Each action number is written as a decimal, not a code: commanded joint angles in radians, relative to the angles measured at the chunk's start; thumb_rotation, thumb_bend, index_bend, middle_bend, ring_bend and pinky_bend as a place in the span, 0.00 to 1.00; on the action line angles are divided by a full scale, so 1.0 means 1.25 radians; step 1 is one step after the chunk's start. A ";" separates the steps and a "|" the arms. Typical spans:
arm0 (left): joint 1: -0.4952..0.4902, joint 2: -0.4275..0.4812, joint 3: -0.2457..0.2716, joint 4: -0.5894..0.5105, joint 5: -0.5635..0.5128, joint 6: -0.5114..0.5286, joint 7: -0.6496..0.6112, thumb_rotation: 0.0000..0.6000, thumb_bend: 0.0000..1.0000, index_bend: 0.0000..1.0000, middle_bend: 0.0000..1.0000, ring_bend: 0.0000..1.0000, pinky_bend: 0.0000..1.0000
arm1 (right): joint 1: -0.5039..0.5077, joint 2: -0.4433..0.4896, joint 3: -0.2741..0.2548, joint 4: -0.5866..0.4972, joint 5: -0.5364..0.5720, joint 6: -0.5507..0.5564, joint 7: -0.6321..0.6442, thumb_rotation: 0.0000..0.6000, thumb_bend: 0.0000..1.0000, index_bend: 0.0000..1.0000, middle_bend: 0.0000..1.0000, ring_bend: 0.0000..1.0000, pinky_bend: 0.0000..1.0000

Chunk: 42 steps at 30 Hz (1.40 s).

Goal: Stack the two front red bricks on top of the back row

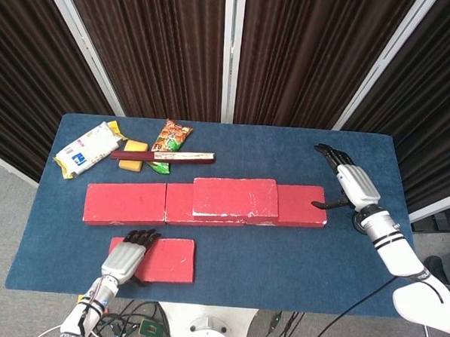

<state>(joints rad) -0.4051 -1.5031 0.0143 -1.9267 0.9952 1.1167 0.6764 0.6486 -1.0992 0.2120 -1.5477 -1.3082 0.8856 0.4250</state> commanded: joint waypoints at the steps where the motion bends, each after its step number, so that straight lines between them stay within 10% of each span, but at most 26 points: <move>1: -0.009 0.002 0.000 0.005 -0.018 -0.008 -0.001 1.00 0.00 0.00 0.00 0.00 0.00 | 0.000 -0.001 0.000 0.002 -0.001 -0.002 0.004 1.00 0.00 0.00 0.00 0.00 0.00; 21: -0.037 0.005 0.014 -0.005 -0.053 0.013 -0.009 1.00 0.03 0.00 0.12 0.18 0.11 | -0.006 -0.012 0.004 0.014 0.005 0.003 0.007 1.00 0.00 0.00 0.00 0.00 0.00; 34: -0.008 0.077 0.051 -0.096 0.079 0.088 -0.041 1.00 0.06 0.00 0.14 0.21 0.13 | -0.015 -0.001 0.011 0.005 0.010 0.014 0.006 1.00 0.00 0.00 0.00 0.00 0.00; 42: -0.005 0.178 -0.011 -0.078 0.118 0.108 -0.163 1.00 0.06 0.00 0.14 0.21 0.12 | -0.022 0.010 0.011 -0.002 0.007 0.017 0.011 1.00 0.00 0.00 0.00 0.00 0.00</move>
<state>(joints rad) -0.4096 -1.3257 0.0314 -2.0425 1.1268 1.2533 0.5265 0.6215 -1.0864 0.2261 -1.5499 -1.2989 0.9073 0.4378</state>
